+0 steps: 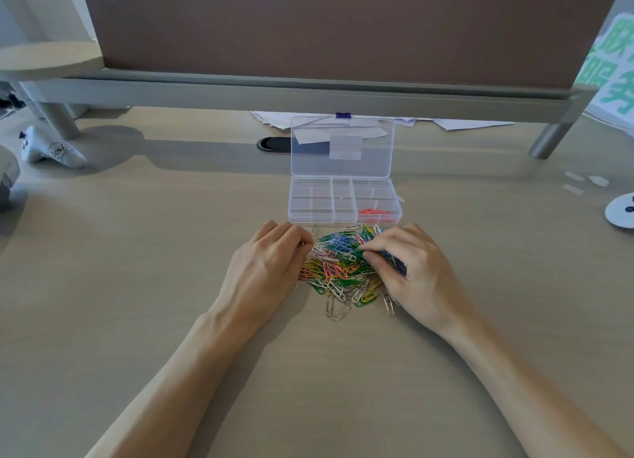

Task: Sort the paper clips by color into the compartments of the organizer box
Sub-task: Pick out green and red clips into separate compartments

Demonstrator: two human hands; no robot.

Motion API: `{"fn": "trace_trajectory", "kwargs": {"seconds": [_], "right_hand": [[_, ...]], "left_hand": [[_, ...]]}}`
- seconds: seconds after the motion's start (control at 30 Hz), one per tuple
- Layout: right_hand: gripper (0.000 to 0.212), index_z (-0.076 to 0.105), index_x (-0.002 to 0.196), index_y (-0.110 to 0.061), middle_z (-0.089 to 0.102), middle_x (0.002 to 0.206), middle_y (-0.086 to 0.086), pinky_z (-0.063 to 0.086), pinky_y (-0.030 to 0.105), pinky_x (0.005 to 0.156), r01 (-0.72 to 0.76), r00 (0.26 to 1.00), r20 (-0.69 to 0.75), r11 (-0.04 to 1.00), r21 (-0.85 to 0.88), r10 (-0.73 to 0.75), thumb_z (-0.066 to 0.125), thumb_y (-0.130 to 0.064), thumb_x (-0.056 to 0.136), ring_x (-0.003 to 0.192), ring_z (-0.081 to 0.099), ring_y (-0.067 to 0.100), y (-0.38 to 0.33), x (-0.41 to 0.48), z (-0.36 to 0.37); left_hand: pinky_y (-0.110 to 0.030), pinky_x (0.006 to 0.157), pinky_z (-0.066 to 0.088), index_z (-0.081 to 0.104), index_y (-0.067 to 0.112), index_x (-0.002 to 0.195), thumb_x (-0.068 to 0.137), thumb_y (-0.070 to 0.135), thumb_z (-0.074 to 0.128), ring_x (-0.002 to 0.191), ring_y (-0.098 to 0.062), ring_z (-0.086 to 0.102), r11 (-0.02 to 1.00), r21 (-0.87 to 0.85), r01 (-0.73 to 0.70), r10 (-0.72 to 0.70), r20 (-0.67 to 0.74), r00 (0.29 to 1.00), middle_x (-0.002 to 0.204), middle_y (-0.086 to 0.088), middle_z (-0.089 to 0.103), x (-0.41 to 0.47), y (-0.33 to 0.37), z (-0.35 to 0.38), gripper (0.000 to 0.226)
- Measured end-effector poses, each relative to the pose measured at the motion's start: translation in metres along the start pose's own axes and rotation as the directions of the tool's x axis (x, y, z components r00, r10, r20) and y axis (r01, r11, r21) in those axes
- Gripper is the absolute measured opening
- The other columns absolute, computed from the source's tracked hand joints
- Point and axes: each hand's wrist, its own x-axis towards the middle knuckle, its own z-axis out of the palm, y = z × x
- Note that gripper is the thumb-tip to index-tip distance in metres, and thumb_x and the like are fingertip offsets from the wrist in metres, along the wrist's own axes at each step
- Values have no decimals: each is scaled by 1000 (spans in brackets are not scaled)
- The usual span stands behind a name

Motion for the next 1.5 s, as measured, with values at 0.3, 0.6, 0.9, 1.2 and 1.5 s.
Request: {"fn": "trace_trajectory", "kwargs": {"seconds": [0.3,0.6,0.9,1.2,1.5], "right_hand": [[12,75,90,-20,62,87,-11,47,36,76,120,989,84,993,7,-120,66,-24,83,87,56,12,-5,-4,1],[16,74,83,-22,63,83,-13,45,36,77,127,983,135,992,8,-127,66,-36,81,85,55,11,-9,-6,-2],[10,69,88,-18,63,86,-13,45,36,76,120,987,110,993,1,-120,63,-25,88,85,54,10,-5,-4,-1],[12,69,93,-15,65,86,-9,46,37,73,125,990,70,992,12,-126,61,-23,91,84,55,14,-4,-5,-1],[14,70,95,-14,65,88,-9,46,31,77,112,992,55,994,9,-112,59,-23,92,85,55,13,-8,-8,-5]], "left_hand": [[-31,73,47,70,28,91,82,24,61,89,-9,53,951,-289,-109,157,149,976,89,15,59,-3,6,-12,13],[-31,67,48,66,27,84,74,18,61,88,-5,49,965,-238,-112,164,209,964,88,15,58,-8,-1,-20,15],[-32,65,48,68,29,84,77,18,65,88,-3,48,972,-194,-133,172,201,964,90,16,58,-8,-3,-16,13],[-34,65,49,67,27,87,87,24,66,88,-7,52,989,-140,-43,54,74,996,88,18,61,-7,-6,-12,3],[-27,56,42,62,27,89,90,24,63,84,0,44,996,-44,83,-84,-10,996,80,26,53,-6,-3,-13,4]]}}
